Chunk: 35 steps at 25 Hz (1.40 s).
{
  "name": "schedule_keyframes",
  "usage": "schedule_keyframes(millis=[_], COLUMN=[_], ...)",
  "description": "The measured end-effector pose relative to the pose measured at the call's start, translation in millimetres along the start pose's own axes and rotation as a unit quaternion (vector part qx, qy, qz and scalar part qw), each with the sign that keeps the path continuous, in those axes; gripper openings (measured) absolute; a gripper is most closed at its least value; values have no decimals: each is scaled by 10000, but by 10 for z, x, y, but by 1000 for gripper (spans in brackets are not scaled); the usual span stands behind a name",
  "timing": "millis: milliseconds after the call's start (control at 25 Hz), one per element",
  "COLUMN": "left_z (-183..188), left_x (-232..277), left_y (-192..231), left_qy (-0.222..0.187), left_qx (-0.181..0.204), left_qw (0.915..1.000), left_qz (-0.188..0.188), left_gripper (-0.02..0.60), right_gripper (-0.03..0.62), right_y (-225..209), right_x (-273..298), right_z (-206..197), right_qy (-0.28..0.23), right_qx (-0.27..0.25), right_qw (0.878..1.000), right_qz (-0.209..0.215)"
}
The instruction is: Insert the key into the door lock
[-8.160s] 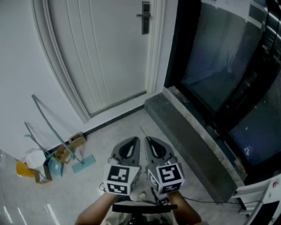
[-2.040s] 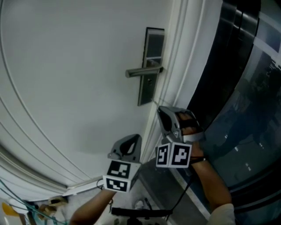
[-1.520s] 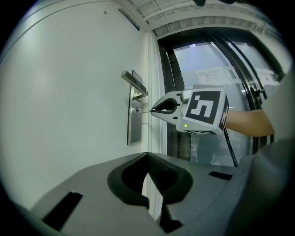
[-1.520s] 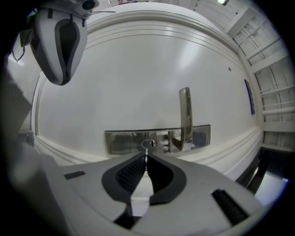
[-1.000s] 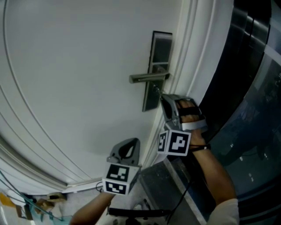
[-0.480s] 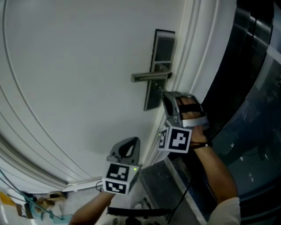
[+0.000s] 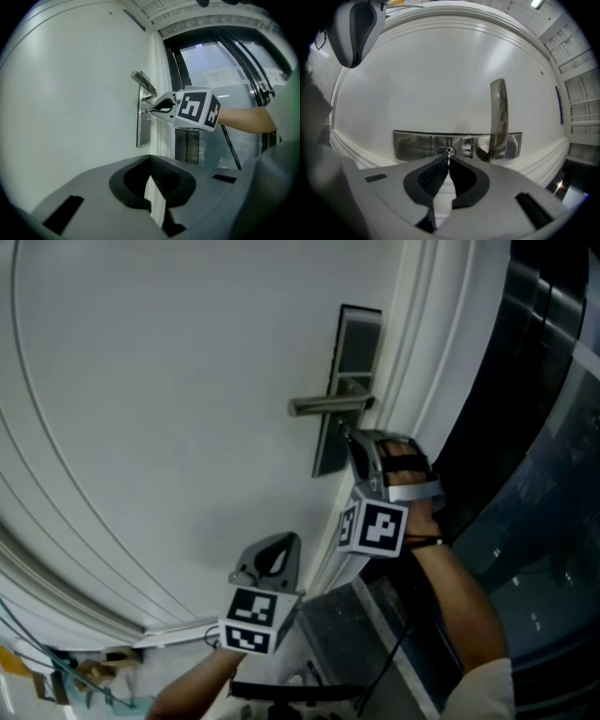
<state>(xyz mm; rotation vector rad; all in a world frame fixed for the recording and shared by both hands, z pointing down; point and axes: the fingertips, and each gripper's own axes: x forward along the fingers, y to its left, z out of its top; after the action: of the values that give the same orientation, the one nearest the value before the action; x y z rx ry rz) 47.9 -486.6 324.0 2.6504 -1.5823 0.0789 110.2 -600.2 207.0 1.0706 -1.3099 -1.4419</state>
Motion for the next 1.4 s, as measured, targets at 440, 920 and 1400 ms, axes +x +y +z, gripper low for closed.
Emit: schedule_keyframes(millis=[440,920,1400], left_z=[-21,-46,-18], left_x=[5,6,-67], left_y=[5,-4,-45], left_qy=[4,37,28], left_qx=[-10,-31,-94], left_qw=[10000,10000,9998], left_qz=[-41,-81,-177], left_gripper=[3,3,3], right_gripper=[20,20,40], right_y=[10,10,3], right_x=[89,165,159], right_z=[3,7,39], right_qy=[66,124,212], right_qx=[-41,-94,246], right_qw=[10000,9999,9995], right_qz=[1,3,7])
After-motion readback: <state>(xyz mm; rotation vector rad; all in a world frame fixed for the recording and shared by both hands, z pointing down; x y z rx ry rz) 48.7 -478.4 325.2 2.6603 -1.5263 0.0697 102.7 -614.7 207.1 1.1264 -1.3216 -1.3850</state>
